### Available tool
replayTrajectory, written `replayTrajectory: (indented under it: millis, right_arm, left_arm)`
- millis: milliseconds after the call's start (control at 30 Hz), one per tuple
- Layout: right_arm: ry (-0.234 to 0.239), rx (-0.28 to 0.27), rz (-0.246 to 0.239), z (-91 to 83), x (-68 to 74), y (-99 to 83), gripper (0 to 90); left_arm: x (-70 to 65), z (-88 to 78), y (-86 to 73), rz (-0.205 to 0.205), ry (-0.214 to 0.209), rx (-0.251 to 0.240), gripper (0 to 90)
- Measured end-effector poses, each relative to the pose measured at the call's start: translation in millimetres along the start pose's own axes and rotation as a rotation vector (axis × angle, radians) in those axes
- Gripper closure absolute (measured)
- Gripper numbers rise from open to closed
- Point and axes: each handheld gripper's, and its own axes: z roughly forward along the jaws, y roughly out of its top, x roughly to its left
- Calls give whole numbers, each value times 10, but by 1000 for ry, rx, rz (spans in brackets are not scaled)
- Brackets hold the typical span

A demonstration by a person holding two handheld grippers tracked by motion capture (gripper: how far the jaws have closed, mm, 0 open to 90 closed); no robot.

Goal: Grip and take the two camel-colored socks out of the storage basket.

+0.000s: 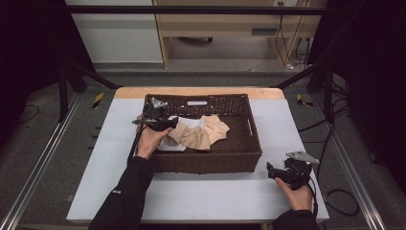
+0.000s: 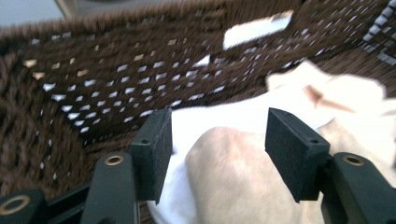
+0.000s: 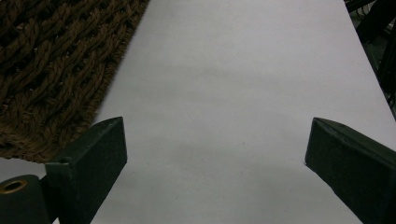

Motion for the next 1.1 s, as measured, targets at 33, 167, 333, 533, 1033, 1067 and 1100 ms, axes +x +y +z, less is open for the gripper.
replayTrajectory:
  millis: [33,167,333,533,1033,1067,1100]
  right_arm:
    - [-1,3,-1,2,2,0,58]
    - [-5,7,-3,6,1,-1,58]
    - [-14,16,-1,20,7,-1,58]
    - [-9,25,5,34,5,1,58]
    - [-12,32,-13,33,14,-7,59]
    - [-12,31,-7,31,17,-8,59]
    - [-13,30,-11,32,15,-9,59]
  left_arm:
    - [-1,13,-10,1,-3,8,394]
    - [-1,70,-46,1,-11,63,381]
    - [0,78,-65,18,8,83,408]
    - [-30,122,-89,42,-10,126,461]
    - [-92,136,-111,52,-60,251,813]
    - [-92,124,-106,55,-63,256,821]
    - [-98,117,-107,49,-61,246,826]
